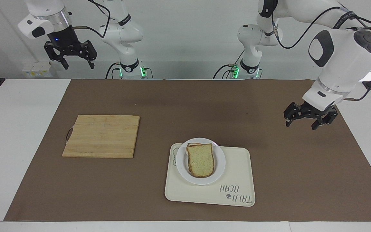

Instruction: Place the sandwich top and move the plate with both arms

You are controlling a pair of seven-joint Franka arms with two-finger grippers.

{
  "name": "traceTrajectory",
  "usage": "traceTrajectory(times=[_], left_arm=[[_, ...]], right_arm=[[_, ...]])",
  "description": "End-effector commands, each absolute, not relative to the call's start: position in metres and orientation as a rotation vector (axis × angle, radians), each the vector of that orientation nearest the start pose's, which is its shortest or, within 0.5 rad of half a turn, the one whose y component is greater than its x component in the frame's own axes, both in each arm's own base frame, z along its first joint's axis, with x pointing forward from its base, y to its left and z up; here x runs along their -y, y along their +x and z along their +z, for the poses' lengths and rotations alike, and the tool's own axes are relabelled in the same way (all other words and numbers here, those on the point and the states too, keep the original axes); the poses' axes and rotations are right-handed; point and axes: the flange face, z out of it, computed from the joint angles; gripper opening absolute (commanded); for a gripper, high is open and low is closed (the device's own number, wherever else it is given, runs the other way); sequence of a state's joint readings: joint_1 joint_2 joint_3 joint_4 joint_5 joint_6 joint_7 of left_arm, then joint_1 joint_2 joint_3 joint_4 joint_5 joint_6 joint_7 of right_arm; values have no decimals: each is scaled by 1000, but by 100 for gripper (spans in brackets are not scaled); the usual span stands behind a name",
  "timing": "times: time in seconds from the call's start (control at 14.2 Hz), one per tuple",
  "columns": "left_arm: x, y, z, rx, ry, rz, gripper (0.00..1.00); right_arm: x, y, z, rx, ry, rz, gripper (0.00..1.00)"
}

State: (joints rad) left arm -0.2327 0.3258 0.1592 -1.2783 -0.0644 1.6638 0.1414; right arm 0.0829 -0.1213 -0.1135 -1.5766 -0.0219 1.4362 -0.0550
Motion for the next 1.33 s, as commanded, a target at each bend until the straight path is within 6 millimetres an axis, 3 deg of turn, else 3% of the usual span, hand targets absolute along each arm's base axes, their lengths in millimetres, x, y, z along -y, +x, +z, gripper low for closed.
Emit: traceTrajectory(times=[0.0,0.21,0.35,0.63,0.84,0.98,1.26], left_arm=[[69,636,588,-314,-3121,-39,100],[58,614,606,-304,-3134,19,100],[39,587,619,-259,-3157,45,100],[47,541,655,-210,-3165,81,100],[46,506,652,-183,-3143,112,100],[46,498,644,-185,-3146,100,100],[45,506,646,-189,-3147,25,100]], right_arm=[[26,495,674,65,-3136,13,100],[26,495,673,65,-3136,15,100],[26,495,673,65,-3135,18,100],[26,495,673,65,-3135,18,100],[26,495,673,65,-3135,18,100],[26,495,674,65,-3136,15,100],[26,495,674,65,-3136,15,100]])
